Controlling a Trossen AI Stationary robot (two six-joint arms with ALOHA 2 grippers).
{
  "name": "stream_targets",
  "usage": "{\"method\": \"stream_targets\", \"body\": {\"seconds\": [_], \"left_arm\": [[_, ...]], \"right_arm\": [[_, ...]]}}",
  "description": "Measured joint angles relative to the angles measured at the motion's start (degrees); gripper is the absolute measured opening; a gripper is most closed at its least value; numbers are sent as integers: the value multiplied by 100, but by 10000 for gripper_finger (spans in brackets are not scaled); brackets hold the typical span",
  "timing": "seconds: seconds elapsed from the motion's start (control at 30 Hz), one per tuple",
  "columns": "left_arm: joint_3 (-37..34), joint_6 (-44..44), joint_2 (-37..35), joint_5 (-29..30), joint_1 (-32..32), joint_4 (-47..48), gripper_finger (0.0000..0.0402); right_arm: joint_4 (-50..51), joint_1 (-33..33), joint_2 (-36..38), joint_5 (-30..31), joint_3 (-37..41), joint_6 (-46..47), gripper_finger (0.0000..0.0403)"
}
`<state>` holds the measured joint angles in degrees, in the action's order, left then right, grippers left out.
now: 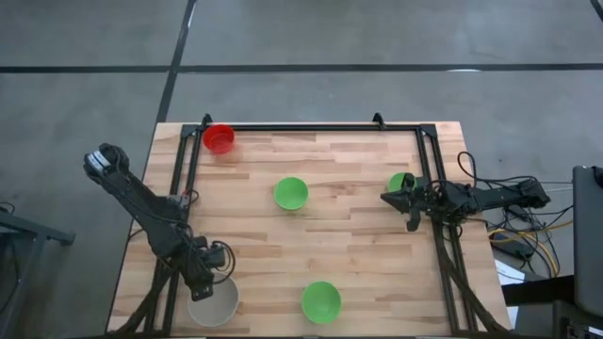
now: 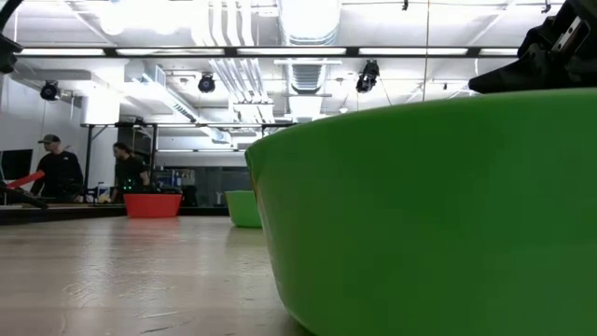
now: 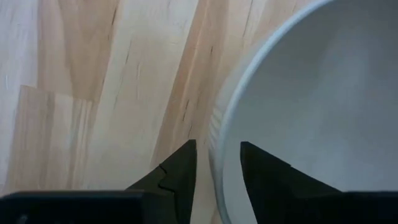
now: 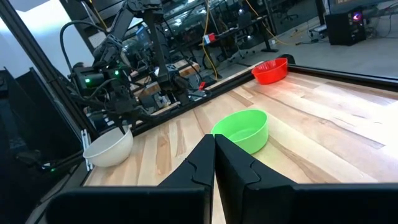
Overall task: Nest bowls inside each other
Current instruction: Move the gray bowl to the center of the table
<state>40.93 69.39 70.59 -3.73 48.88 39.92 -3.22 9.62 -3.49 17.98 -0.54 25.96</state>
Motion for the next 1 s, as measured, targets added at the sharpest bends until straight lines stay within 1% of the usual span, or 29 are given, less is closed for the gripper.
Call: {"method": "stream_targets", "body": {"seconds": [0.43,0.8,1.0], "left_arm": [[0,49,0,-1,0,-13,12],[40,2,-24,-17,-7,-2,7],[323,-641,-26,236,-135,146,10]], "right_arm": [[1,-1,0,0,0,-1,8],[2,0,0,0,-2,0,8],[0,1,2,0,0,0,8]]}}
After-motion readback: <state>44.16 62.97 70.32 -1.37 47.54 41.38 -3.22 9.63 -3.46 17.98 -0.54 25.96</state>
